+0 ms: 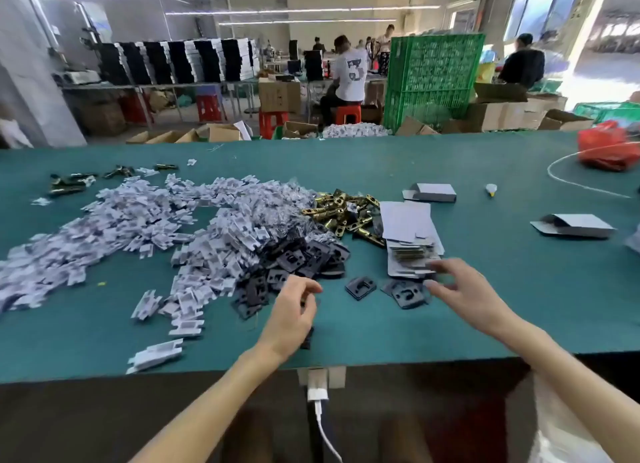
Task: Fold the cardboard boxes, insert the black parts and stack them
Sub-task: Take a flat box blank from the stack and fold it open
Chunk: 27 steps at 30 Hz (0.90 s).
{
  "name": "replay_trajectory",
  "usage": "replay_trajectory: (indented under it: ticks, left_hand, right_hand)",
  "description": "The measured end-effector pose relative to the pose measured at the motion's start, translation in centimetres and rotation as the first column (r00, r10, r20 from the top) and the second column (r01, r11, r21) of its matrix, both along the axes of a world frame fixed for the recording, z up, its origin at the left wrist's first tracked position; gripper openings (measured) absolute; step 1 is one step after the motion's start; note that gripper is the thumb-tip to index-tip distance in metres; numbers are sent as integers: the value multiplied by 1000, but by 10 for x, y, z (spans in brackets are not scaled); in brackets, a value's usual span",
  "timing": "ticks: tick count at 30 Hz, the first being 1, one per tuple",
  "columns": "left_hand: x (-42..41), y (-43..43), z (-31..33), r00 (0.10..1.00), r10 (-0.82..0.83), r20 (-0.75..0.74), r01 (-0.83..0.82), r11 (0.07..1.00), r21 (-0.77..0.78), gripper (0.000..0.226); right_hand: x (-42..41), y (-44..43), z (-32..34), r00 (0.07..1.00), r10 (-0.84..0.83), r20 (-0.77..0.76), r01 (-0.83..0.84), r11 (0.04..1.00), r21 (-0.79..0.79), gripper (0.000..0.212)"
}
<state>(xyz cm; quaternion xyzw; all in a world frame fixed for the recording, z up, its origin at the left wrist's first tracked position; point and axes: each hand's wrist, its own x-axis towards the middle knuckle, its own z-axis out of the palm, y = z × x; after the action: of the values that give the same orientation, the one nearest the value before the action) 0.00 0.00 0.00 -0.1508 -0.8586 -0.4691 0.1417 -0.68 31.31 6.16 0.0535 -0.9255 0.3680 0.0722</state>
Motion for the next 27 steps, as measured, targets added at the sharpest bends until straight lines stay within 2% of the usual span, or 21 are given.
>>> replay_trajectory:
  ticks: [1, 6, 9, 10, 12, 16, 18, 19, 21, 22, 24, 25, 27]
  left_hand:
    - [-11, 8, 0, 1000, 24, -4, -24, 1000, -18, 22]
    - [-43, 31, -9, 981, 192, 32, -191, 981, -40, 27]
    - [-49, 34, -22, 976, 215, 40, -211, 974, -80, 23]
    - [-51, 34, -25, 977, 210, 48, -203, 972, -119, 20]
    - [-52, 34, -29, 980, 194, 51, -181, 965, -191, 15]
    - [-49, 37, -27, 977, 210, 40, -192, 944, -270, 13]
    - [-45, 39, -25, 981, 190, -21, -188, 939, -288, 15]
    - [-44, 38, -25, 983, 158, -94, -179, 939, -293, 16]
    - [-39, 38, -23, 965, 42, -258, -133, 930, -343, 20]
    - [-37, 38, -23, 942, -15, -337, -120, 920, -374, 22]
    - [-37, 38, -23, 905, -65, -421, -118, 912, -393, 25]
    - [-38, 38, -22, 895, -57, -442, -129, 916, -380, 26]
    - [-42, 38, -17, 876, -39, -481, -160, 916, -367, 23]
  right_hand:
    - [-21, -4, -1, 999, -6, -53, 9, 999, 51, 38]
    - [-95, -29, -2, 999, -37, -38, 45, 969, 243, 64]
    - [-127, -29, -9, 997, -78, -15, 77, 907, 413, 76]
    - [-134, -28, -10, 995, -100, 14, 82, 879, 469, 73]
    - [-137, -27, -13, 994, -112, -5, 98, 844, 527, 53]
    - [-130, -18, -14, 983, -63, -172, 139, 865, 482, 37]
    - [-126, -14, -13, 976, -78, -202, 155, 901, 404, 35]
    - [-124, -13, -13, 966, -104, -237, 178, 932, 315, 36]
    - [-114, -14, -5, 923, -227, -310, 231, 973, -26, 38]
    - [-109, -15, 2, 886, -326, -331, 265, 939, -218, 40]
    - [-97, -21, 13, 799, -522, -299, 334, 799, -500, 45]
    - [-89, -26, 18, 787, -558, -262, 334, 743, -580, 47]
    - [-73, -38, 14, 843, -512, -163, 275, 672, -688, 48]
